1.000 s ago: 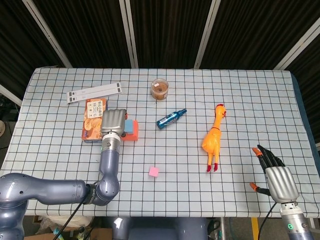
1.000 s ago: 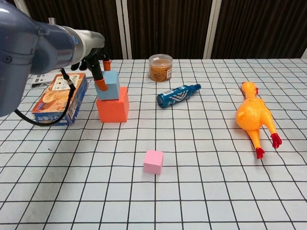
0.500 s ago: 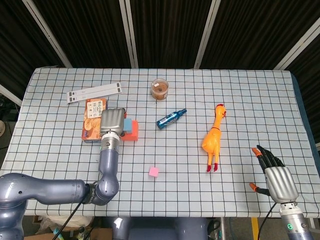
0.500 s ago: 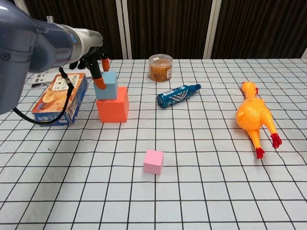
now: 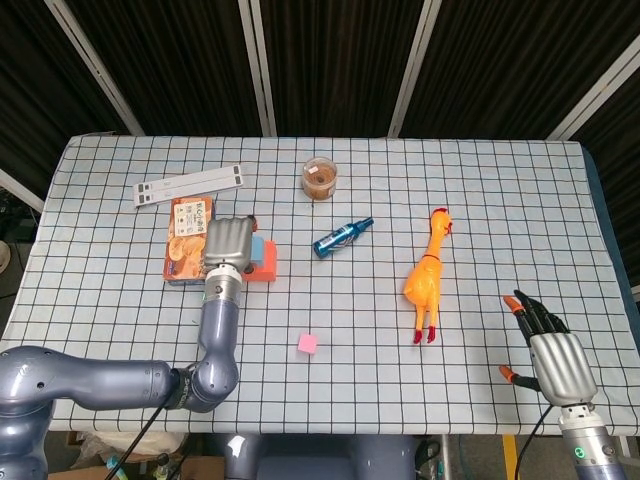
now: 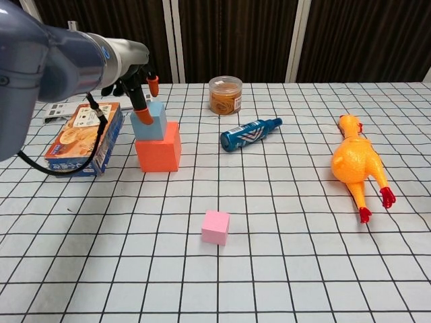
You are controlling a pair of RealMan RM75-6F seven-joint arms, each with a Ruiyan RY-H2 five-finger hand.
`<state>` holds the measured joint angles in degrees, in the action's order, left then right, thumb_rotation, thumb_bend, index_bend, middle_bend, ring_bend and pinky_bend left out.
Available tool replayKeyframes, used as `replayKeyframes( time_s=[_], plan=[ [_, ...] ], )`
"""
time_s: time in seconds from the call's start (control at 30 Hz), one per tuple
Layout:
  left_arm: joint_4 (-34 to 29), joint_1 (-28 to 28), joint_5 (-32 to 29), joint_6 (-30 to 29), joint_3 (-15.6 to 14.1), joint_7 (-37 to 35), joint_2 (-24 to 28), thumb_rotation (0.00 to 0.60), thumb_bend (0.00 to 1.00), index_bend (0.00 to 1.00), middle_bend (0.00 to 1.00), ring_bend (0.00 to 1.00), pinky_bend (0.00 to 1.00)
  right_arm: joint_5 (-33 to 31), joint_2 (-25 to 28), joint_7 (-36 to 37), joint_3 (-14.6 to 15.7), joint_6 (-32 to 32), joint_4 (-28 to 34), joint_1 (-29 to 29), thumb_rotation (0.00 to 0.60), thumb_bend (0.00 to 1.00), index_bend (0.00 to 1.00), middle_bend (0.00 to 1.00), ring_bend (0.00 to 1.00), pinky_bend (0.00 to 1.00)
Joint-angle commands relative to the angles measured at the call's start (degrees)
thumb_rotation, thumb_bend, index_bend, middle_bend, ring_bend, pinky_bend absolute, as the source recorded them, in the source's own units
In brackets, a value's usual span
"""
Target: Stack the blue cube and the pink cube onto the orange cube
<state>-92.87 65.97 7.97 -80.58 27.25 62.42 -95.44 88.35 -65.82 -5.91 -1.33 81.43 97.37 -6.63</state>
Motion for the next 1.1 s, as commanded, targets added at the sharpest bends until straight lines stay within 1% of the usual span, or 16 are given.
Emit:
replayKeyframes(
  time_s=[0.03,0.13,0.23,0.33,0.43,0.57,0.73,0.8,0.87,0.93,1.03,1.1],
  plan=[
    [-2.4,-0.4,0.5,-1.6,0.5,0.1,1.6,0.6,0.24,0.28,1.0,0.81,0.78,0.1,0.0,0.1,0.0,0.1,0.0,0.0,0.6,0.16,0.11,0.07,0.13,0.25],
    [-6.5,-1.3,1.4,-3.1,1.9,-0.7,4.4,0.6,0.24,0.28,1.0,0.81,0.78,0.2,0.0,0.1,0.0,0.2,0.0,0.0,0.6,0.16,0.11,0.07,0.13,0.25],
    [-13.0,-2.5,4.1,-4.1,3.0,-1.5,8.7,0.6,0.24,0.3,1.0,0.81,0.78,0.4,-0.1,-0.1,0.1,0.2,0.1,0.0,0.6,0.16,0.11,0.07,0.13,0.25],
    [-19.1,-4.2,7.4,-3.2,3.8,-4.0,12.8,0.6,0.24,0.33,1.0,0.81,0.78,0.5,-0.2,-0.4,0.2,0.1,0.3,0.0,0.6,0.16,0.11,0.07,0.13,0.25],
    [-23.0,-5.2,8.1,-1.4,3.8,-5.4,15.4,0.6,0.24,0.33,1.0,0.81,0.78,0.6,-0.1,-0.6,0.2,0.3,0.6,0.0,0.6,0.16,0.11,0.07,0.13,0.25],
    [-25.9,-5.3,7.6,1.1,1.7,-5.1,16.9,0.6,0.24,0.33,1.0,0.81,0.78,0.9,0.0,-0.5,0.1,0.9,0.9,0.2,0.6,0.16,0.11,0.07,0.13,0.25],
    [-26.8,-4.4,6.9,4.2,-0.9,-5.9,15.9,0.6,0.23,0.33,1.0,0.81,0.78,0.7,0.2,-0.1,0.0,1.2,0.8,0.3,0.6,0.16,0.11,0.07,0.13,0.25],
    [-27.1,-3.5,6.7,5.3,-2.6,-5.5,14.8,0.6,0.23,0.34,1.0,0.81,0.78,0.6,0.3,0.2,-0.1,1.1,0.6,0.4,0.6,0.16,0.11,0.07,0.13,0.25],
    [-27.5,-3.0,6.6,5.5,-3.8,-5.4,14.0,0.6,0.23,0.34,1.0,0.81,0.78,0.5,0.4,0.4,-0.1,1.1,0.5,0.3,0.6,0.16,0.11,0.07,0.13,0.25],
    [-27.9,-2.4,6.4,5.5,-5.7,-5.1,12.6,0.6,0.23,0.35,1.0,0.81,0.78,0.3,0.3,0.4,-0.1,0.8,0.4,0.3,0.6,0.16,0.11,0.07,0.13,0.25],
    [-27.4,-1.8,7.0,5.2,-8.4,-4.9,10.3,0.6,0.23,0.36,1.0,0.81,0.78,0.4,0.3,0.3,-0.1,0.6,0.5,0.2,0.6,0.16,0.11,0.07,0.13,0.25],
    [-26.6,-1.5,6.8,5.2,-9.6,-5.3,8.5,0.6,0.23,0.36,1.0,0.81,0.78,0.6,0.3,0.3,0.0,0.7,0.5,0.2,0.6,0.16,0.11,0.07,0.13,0.25]
  ],
)
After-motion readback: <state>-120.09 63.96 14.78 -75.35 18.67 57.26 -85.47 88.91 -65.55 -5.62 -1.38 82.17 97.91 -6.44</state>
